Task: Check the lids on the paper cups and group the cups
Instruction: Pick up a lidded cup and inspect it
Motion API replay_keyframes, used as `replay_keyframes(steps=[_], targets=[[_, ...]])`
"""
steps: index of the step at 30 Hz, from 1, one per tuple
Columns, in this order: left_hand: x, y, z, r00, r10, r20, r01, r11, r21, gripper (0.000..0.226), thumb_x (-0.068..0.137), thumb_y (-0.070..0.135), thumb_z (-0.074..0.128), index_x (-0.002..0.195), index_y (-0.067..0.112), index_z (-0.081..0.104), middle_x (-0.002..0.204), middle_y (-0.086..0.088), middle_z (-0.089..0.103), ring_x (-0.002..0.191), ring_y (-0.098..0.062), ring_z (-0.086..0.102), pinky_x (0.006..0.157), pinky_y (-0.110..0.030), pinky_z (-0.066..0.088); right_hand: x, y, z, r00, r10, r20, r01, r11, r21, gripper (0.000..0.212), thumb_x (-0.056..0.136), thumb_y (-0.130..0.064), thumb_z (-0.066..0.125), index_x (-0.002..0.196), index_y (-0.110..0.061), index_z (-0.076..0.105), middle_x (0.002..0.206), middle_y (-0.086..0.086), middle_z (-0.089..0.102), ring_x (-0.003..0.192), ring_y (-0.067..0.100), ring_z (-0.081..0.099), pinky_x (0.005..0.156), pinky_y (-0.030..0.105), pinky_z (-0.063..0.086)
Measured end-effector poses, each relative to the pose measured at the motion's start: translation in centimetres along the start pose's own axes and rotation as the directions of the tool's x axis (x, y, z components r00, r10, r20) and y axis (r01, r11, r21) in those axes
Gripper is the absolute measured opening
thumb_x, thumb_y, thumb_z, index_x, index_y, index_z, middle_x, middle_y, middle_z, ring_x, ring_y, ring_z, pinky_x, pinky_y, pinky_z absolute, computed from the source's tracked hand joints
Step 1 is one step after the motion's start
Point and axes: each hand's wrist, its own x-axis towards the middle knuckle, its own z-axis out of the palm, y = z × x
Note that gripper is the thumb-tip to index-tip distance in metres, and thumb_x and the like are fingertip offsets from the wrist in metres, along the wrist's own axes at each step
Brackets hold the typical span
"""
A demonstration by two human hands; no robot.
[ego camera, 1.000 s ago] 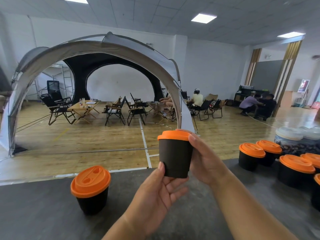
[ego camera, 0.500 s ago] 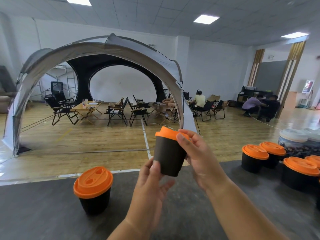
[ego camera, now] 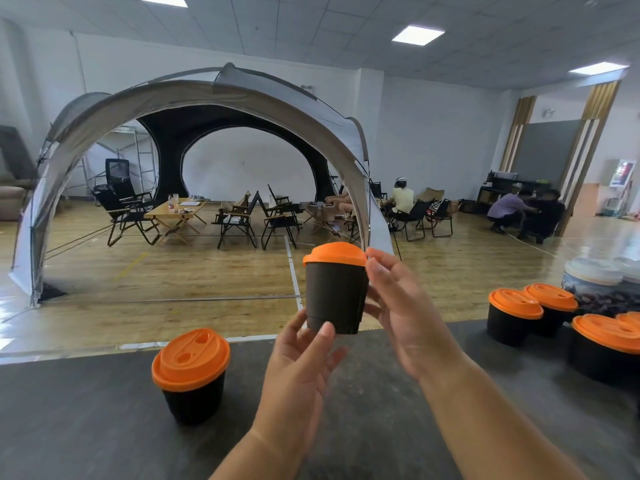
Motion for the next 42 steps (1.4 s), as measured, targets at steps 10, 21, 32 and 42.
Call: replay_keyframes(steps=[10,21,32,42], targets=[[-0.4,0.1,0.2,0.993,-0.067,0.095,0.068,0.998,-0.006,0.063,0.076,0.045,0.070,0.127,0.012,0.052,0.122,-0.017,0.066,0.108,-0.026,0.066,0.095,-0.046,0.047,0.2,-0.1,0.0,0.998,-0.054,-0.017,0.056,0.990,0.126,0.077,0.068,-0.058,0.078,0.123,-0.008,0.061,0.114,0.013,0.067,0.107,0.028,0.063,0.104,0.050,0.042],[-0.2,-0.4,-0.2,0.997,-0.016,0.075,0.014,1.000,0.027,0.051,0.076,0.019,0.067,0.125,0.011,0.055,0.113,-0.014,0.070,0.098,-0.023,0.069,0.088,-0.039,0.052,-0.4,0.4,-1.2,0.992,0.022,0.125,-0.043,0.985,0.166,0.082,0.075,-0.061,0.072,0.135,-0.010,0.052,0.135,0.025,0.054,0.129,0.039,0.050,0.111,0.060,0.034],[-0.5,-5.7,2.9,0.957,-0.174,0.232,-0.075,0.626,0.776,0.063,0.077,0.028,0.079,0.129,0.032,0.042,0.119,0.012,0.063,0.098,0.003,0.065,0.081,-0.017,0.051,-5.4,0.2,-9.7,0.976,0.211,-0.061,-0.212,0.977,-0.011,0.063,0.075,-0.053,0.073,0.122,-0.013,0.063,0.118,0.006,0.071,0.116,0.022,0.063,0.106,0.044,0.045],[2.8,-14.4,13.8,0.872,-0.312,0.379,-0.230,0.422,0.877,0.057,0.076,0.028,0.078,0.126,0.033,0.049,0.106,0.020,0.056,0.106,-0.002,0.055,0.087,-0.016,0.040,-8.5,0.8,-20.4,0.936,0.178,-0.302,-0.192,0.981,-0.018,0.069,0.069,-0.051,0.081,0.124,-0.013,0.065,0.119,0.007,0.071,0.117,0.022,0.063,0.112,0.047,0.038]])
